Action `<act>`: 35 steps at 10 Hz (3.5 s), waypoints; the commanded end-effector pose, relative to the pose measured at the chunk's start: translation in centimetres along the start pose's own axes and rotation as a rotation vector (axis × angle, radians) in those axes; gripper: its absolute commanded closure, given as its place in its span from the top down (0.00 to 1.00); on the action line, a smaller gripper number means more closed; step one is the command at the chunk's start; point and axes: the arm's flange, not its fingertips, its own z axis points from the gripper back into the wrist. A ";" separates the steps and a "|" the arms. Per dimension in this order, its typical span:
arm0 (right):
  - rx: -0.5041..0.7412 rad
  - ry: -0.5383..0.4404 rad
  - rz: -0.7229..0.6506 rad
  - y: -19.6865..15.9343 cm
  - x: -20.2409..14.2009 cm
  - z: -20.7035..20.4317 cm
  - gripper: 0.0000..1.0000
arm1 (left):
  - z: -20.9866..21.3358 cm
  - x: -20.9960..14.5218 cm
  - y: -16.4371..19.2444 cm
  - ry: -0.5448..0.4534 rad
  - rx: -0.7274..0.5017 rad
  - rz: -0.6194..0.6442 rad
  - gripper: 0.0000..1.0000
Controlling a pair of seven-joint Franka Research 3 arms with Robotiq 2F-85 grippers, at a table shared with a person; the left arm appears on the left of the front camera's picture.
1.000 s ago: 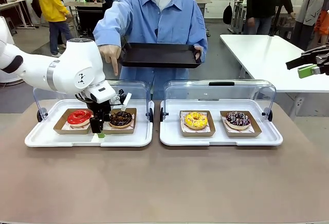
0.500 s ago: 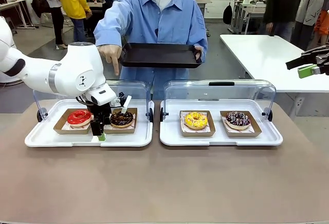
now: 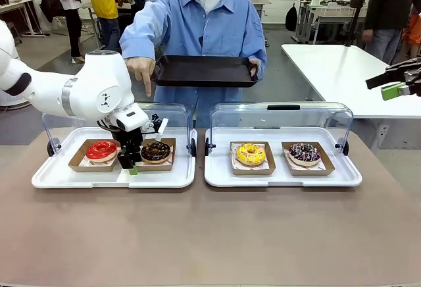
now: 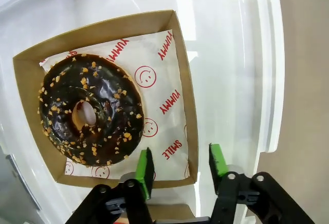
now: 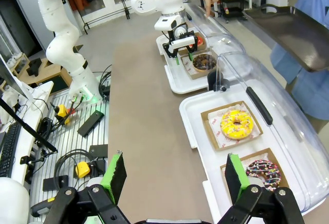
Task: Provide the desired donut to the person.
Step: Pick up and lift the Paper togo box containing the Donut pointed at by the person, then place the picked Paper togo box onto the Handle tray extended by the person.
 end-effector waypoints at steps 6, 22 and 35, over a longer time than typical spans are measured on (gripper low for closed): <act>0.007 -0.011 0.003 0.0 0.0 0.0 1.00 | 0.9 -0.4 0.0 -0.032 0.000 0.004 0.00; 0.007 -0.011 0.003 0.0 0.0 0.0 1.00 | 32.5 9.8 -9.2 0.122 0.066 -0.045 0.00; 0.007 -0.011 0.003 0.0 0.0 0.0 1.00 | 32.9 9.2 -8.9 0.106 0.077 -0.068 0.00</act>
